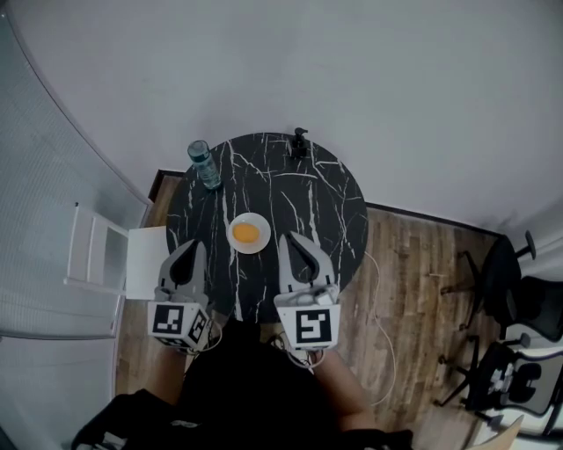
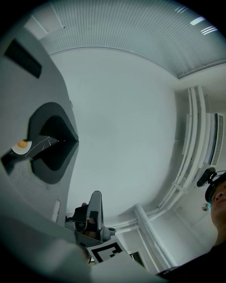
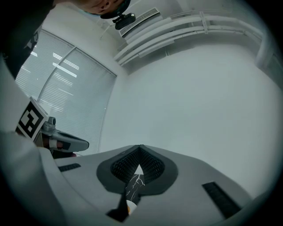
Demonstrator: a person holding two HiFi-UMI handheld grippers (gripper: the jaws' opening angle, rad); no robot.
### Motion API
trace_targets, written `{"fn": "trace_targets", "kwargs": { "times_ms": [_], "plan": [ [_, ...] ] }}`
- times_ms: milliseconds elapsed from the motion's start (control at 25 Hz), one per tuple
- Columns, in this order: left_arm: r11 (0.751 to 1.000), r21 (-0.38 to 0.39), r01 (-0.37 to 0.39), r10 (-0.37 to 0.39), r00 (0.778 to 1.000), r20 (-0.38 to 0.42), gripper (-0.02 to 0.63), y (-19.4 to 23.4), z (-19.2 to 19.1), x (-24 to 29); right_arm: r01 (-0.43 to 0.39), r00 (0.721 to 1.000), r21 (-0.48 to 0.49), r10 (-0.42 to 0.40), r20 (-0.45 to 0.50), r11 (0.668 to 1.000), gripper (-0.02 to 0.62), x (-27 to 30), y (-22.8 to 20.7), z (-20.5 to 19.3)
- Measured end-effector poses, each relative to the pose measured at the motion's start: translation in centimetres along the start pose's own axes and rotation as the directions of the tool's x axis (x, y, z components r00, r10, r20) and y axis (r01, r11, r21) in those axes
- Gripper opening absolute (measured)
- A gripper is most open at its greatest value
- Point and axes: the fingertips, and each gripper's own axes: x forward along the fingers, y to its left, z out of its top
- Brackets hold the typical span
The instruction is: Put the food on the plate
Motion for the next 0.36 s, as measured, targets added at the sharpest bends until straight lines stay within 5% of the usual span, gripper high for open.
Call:
{"fn": "trace_targets", "kwargs": {
  "times_ms": [360],
  "plan": [
    [1.0, 0.001, 0.001, -0.001, 1.0, -0.006, -0.002, -0.08, 0.13, 0.34, -0.014, 1.0, -0.017, 0.014, -0.018, 1.0, -0.005, 0.15, 0.0, -0.49]
  ]
}}
